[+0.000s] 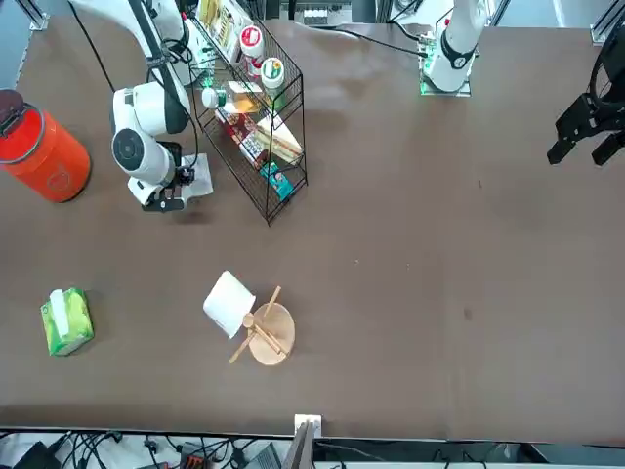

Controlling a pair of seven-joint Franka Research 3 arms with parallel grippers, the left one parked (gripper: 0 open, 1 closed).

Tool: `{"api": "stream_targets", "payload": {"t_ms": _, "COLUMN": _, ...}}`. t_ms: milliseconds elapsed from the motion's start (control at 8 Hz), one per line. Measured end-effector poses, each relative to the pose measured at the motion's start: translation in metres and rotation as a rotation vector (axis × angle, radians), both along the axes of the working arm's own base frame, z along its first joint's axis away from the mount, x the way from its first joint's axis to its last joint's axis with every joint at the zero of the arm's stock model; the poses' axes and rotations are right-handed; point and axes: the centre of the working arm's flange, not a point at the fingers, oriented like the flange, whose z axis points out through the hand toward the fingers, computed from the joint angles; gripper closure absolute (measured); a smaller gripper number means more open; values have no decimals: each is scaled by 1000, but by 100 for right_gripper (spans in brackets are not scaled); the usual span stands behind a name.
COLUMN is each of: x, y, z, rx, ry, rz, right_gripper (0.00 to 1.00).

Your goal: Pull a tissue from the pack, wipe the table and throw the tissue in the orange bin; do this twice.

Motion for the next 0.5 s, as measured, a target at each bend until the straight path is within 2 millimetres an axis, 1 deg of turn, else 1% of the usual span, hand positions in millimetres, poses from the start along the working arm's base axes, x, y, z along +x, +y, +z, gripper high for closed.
{"api": "stream_targets", "payload": {"t_ms": 250, "x": -4, "y": 7, "z": -1, "rx": -7, "ry": 20, "rz": 14, "right_gripper": 97}}
{"api": "stream_targets", "payload": {"t_ms": 375, "x": -6, "y": 16, "z": -1, "rx": -16, "ry": 19, "rz": 7, "right_gripper": 97}}
{"api": "stream_targets", "payload": {"t_ms": 500, "x": -11, "y": 31, "z": -2, "rx": -30, "ry": 18, "rz": -2, "right_gripper": 97}}
